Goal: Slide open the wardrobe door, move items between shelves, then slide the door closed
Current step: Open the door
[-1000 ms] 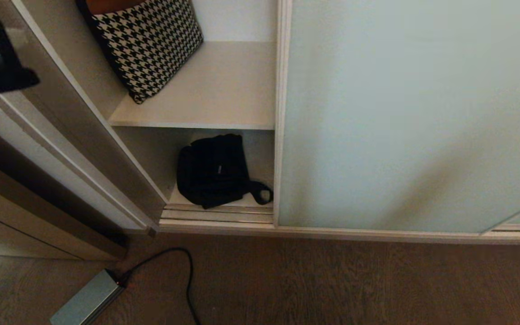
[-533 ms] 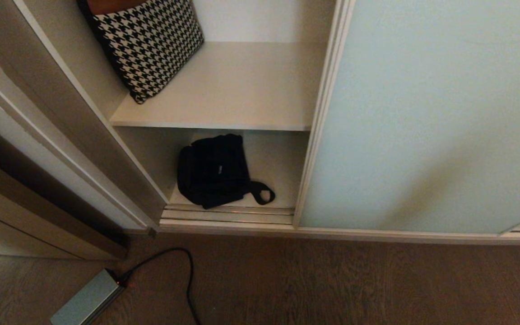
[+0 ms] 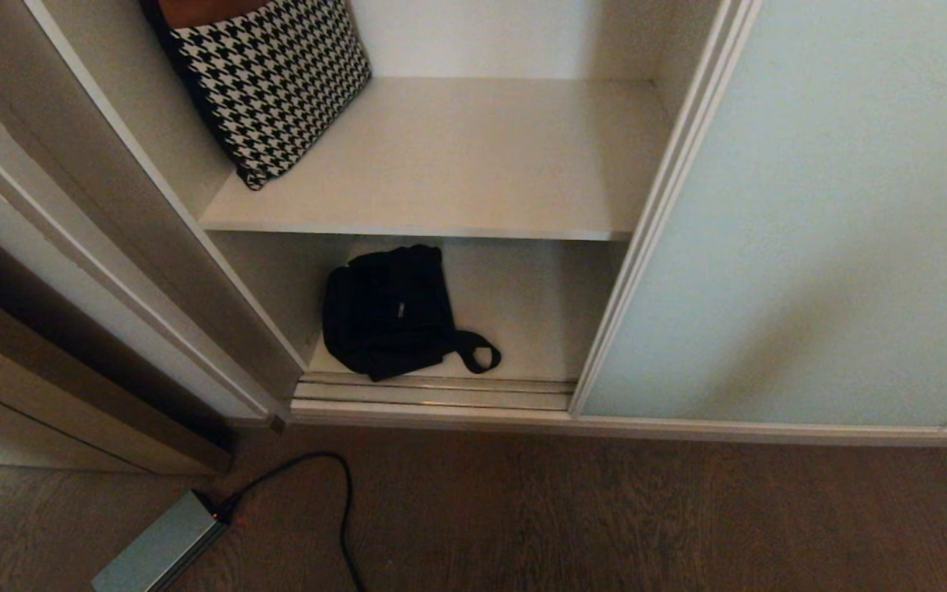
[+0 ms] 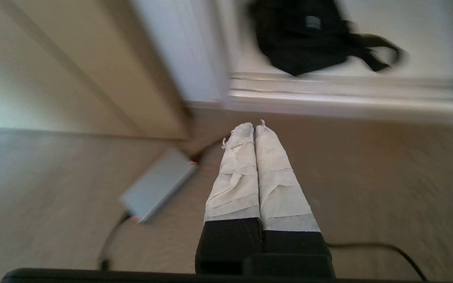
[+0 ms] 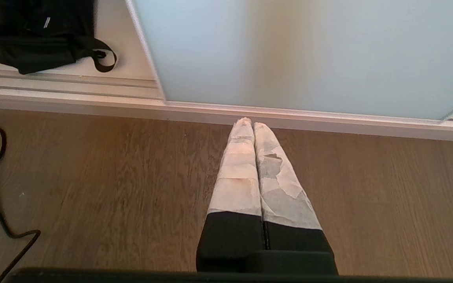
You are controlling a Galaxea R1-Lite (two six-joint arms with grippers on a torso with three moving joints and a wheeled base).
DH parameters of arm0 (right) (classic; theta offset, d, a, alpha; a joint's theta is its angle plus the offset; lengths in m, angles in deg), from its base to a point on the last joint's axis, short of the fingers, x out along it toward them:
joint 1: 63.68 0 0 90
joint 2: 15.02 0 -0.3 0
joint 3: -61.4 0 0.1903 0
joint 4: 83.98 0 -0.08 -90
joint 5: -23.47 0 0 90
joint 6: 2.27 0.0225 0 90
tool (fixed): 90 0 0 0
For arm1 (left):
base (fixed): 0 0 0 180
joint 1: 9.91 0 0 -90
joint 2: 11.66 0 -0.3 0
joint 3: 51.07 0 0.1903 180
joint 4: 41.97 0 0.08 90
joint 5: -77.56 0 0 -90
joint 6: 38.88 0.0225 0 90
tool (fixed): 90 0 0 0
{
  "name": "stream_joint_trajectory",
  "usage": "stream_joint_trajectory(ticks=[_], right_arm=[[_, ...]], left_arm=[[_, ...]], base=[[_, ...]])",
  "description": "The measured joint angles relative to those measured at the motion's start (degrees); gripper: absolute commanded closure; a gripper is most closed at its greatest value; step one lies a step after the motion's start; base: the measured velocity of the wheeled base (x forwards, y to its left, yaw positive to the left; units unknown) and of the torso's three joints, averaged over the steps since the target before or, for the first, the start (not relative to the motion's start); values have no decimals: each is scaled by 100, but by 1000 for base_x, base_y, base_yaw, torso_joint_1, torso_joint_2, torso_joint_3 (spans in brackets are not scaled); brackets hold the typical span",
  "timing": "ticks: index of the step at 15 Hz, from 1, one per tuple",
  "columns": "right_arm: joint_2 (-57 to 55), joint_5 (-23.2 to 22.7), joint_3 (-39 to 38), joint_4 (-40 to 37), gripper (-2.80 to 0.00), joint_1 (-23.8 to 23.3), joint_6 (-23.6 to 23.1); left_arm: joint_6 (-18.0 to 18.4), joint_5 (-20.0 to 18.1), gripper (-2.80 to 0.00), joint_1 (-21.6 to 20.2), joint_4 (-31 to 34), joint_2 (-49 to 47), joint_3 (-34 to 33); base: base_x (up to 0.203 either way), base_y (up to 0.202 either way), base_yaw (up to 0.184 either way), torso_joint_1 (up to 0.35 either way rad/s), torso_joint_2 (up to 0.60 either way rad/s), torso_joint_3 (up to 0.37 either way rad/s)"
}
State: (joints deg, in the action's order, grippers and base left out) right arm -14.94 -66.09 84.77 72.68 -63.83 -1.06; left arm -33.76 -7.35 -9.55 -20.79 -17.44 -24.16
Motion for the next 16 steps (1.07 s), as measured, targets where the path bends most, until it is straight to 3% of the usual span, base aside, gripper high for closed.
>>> stream_joint_trajectory(ticks=[3,16], right_arm=[[0,0,0,-1,0,0,0],[0,0,0,0,0,2,0]], left_arm=[[260,-678,0,-20,228,431,-283],[41,-646,0,-26,242,599,-352]], base=[[0,0,0,0,0,0],[0,0,0,0,0,-30]])
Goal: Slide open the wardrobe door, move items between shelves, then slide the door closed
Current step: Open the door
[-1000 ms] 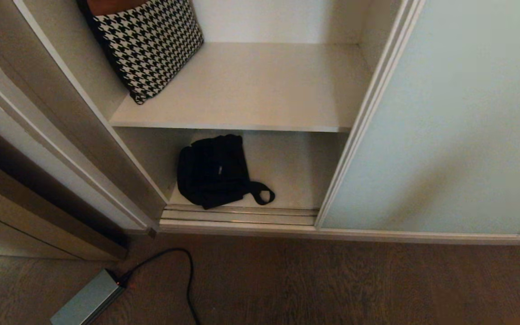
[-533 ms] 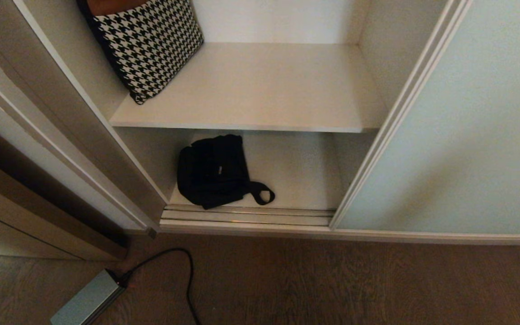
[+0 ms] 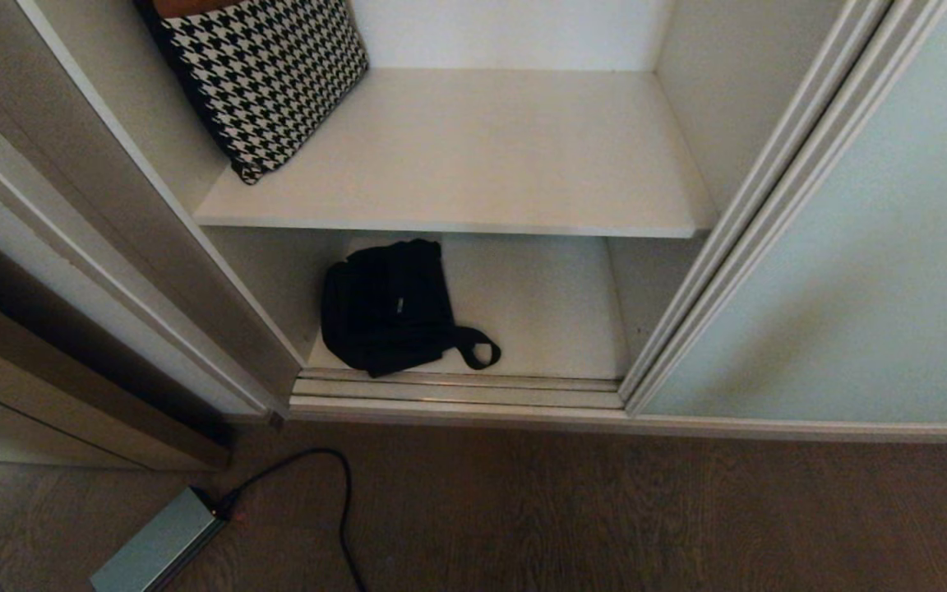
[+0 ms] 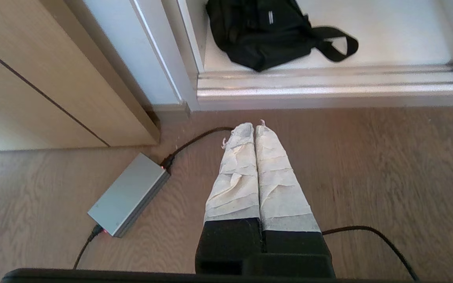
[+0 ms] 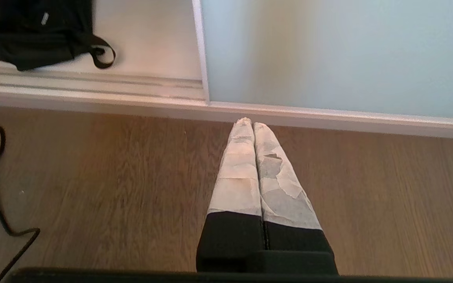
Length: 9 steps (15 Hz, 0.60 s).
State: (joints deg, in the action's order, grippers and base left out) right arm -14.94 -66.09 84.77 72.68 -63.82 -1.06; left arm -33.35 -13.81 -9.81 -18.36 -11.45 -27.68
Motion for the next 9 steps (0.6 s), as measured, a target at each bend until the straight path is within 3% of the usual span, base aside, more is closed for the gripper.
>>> stream_joint_trajectory(ticks=[9], right_arm=[[0,2,0,0,0,-2,2]], left_arm=[[-144,7,0,0,13,0,5]], base=[[0,0,0,3,3,-195]])
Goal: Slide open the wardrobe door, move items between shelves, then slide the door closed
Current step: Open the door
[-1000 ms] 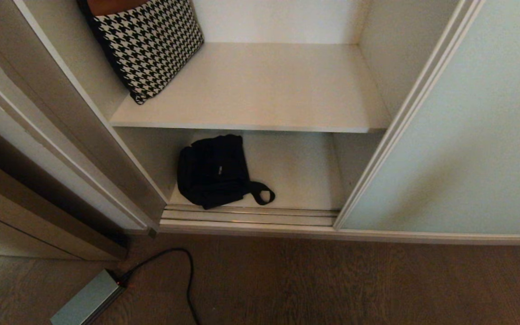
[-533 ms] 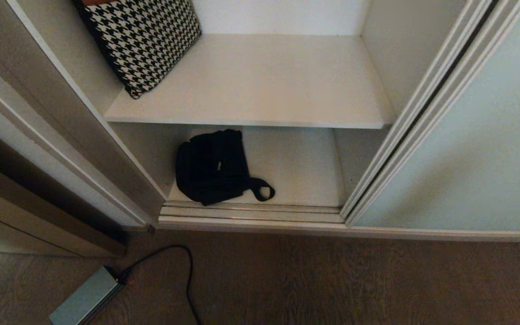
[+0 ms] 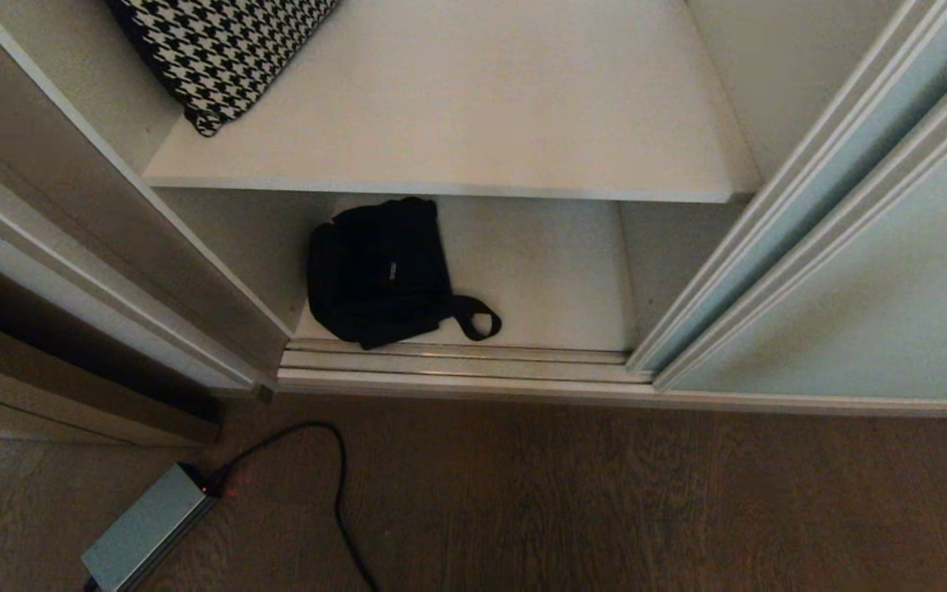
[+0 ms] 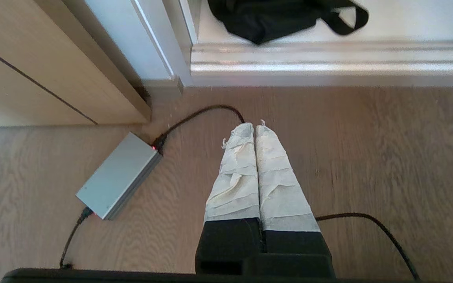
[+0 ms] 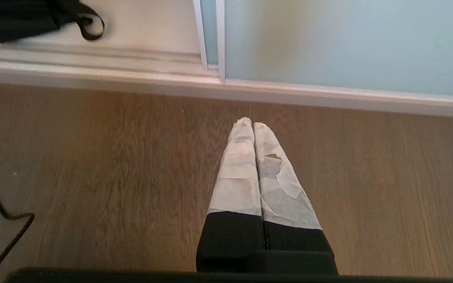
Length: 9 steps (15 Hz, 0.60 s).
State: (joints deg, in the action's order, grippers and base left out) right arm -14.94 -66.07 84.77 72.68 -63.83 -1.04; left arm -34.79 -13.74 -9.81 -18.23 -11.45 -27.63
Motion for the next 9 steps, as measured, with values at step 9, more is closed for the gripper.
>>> stream_joint_trajectory(ticks=[9], right_arm=[[0,-2,0,0,0,2,2]], left_arm=[[0,-2,0,0,6,-1,2]], base=[[0,0,0,3,2,-198]])
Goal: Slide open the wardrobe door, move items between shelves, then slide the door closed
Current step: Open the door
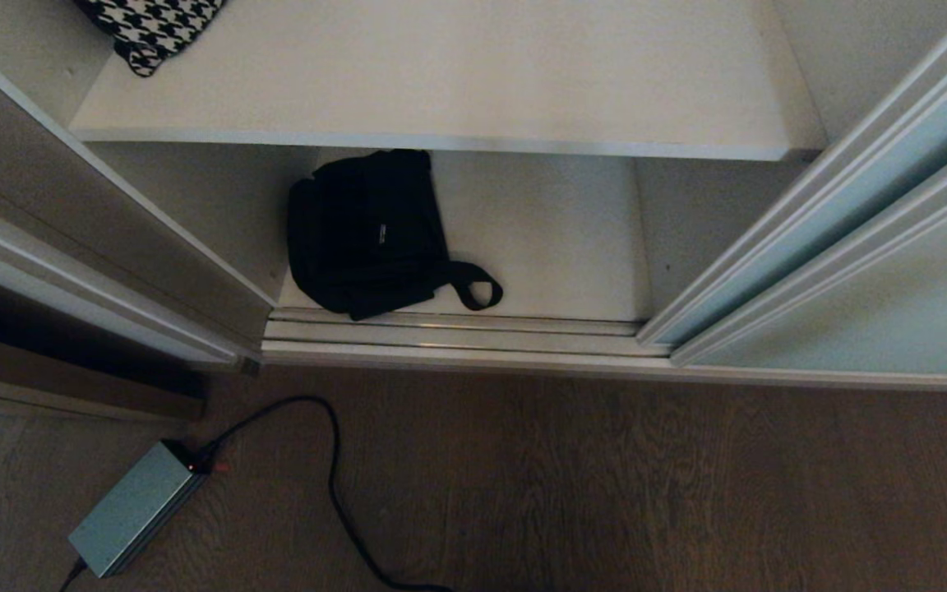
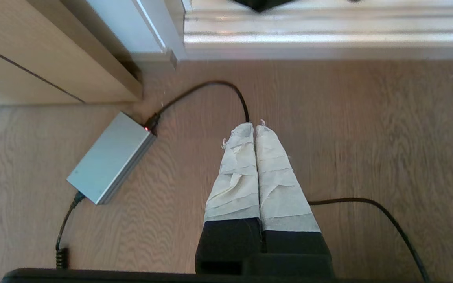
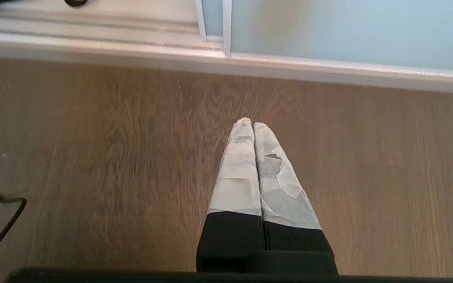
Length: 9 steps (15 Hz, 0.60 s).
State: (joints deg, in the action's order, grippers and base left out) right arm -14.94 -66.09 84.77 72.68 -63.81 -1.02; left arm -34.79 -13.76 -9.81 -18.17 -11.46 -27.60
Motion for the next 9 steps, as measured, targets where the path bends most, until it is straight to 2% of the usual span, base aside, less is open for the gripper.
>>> stream_joint_trajectory(ticks=[9], right_arm=[[-5,0,0,0,0,-2,0]], left_arm=[[0,0,0,0,9,-2,5]], base=[[0,0,0,3,3,-195]])
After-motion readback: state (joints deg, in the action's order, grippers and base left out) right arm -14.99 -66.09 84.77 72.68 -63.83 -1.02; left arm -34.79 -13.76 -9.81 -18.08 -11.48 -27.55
